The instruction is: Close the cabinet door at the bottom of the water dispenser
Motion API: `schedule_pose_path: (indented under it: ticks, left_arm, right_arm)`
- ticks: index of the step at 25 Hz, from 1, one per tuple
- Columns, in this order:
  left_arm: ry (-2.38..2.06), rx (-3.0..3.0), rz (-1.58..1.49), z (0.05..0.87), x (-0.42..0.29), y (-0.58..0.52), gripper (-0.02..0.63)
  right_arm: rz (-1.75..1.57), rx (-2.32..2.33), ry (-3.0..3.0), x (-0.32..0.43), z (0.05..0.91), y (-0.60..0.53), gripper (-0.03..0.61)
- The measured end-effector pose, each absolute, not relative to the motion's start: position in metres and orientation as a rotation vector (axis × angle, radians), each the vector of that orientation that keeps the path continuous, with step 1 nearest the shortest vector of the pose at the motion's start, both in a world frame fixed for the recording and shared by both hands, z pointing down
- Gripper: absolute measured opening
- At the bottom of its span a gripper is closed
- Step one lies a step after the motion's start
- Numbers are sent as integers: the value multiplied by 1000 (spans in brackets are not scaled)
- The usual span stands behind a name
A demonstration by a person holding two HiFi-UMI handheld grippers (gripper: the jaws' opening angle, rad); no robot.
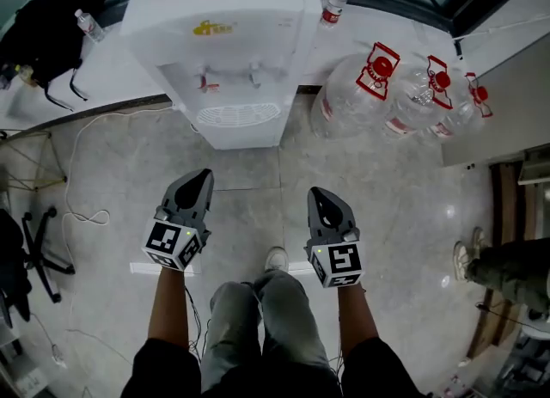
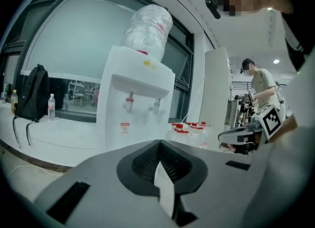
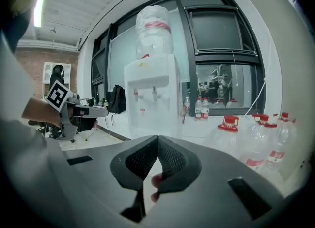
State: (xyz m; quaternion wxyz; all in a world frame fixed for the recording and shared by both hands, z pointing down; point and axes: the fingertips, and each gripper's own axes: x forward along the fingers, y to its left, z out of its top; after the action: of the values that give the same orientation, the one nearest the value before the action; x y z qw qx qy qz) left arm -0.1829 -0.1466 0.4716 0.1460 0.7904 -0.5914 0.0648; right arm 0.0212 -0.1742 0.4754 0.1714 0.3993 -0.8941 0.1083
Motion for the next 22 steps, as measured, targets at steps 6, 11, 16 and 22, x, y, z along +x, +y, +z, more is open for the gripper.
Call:
schedule_pose_path:
  ticks: [6,11,16,22]
  left_arm:
    - [-1743,2235,199,367,-184,-117,15]
    - [-1775,2222,152,289,-190,-96,15]
    - [-1801,2222,155,220,-198,-64,15]
    - [-1878,2221,123,147,-209,-28,15]
  right_arm:
    - [302,1102,-2587,12,360,-158,12]
    - [271,1108,-2586,6,283,-143,13]
    - [254,1115,-2587,0,216,-114,12]
    - [202,1143,-2590,1,151,-84,12]
